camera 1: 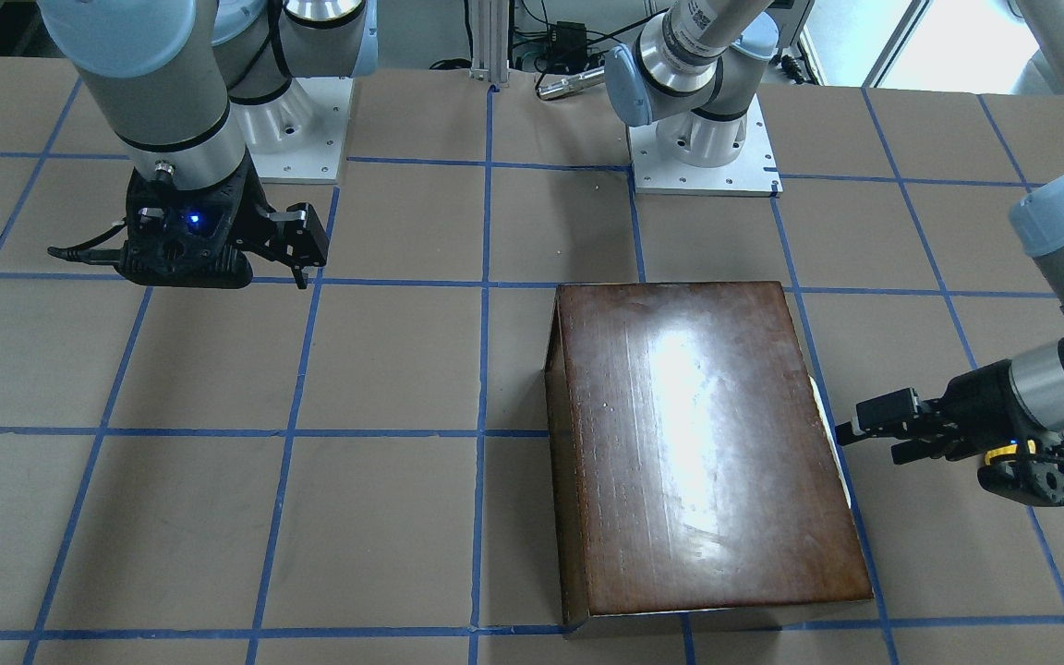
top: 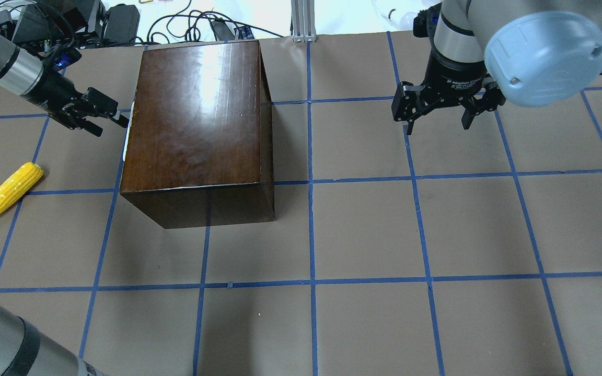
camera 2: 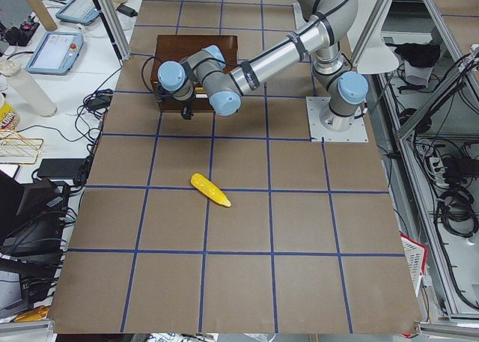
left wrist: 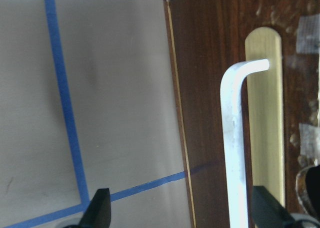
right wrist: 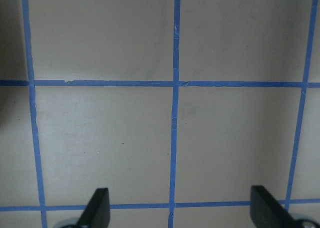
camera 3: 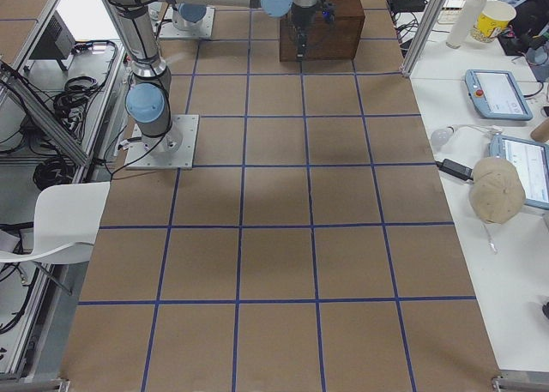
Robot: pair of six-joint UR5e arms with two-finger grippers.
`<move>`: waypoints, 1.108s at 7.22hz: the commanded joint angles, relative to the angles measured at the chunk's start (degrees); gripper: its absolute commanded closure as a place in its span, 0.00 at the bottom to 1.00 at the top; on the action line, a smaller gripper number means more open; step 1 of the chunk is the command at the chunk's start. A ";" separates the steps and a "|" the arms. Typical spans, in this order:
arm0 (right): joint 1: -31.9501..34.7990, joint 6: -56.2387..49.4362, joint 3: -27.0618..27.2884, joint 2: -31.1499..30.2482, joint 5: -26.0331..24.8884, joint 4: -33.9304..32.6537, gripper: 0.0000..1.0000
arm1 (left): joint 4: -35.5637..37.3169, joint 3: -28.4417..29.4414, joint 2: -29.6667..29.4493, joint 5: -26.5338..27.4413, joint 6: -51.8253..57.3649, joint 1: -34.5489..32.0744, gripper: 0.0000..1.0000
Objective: Open drawer and put corn inside
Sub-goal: 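Close the left gripper around the white drawer handle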
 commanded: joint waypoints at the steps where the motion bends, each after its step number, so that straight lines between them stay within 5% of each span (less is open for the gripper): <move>1: 0.00 0.00 0.00 0.07 0.00 0.03 0.00 | 0.22 -0.18 -0.96 -0.72 0.34 -0.05 0.00; 8: 0.00 0.00 0.00 0.07 0.00 -0.05 0.00 | 0.31 -0.27 -2.63 -0.72 0.07 -0.67 0.00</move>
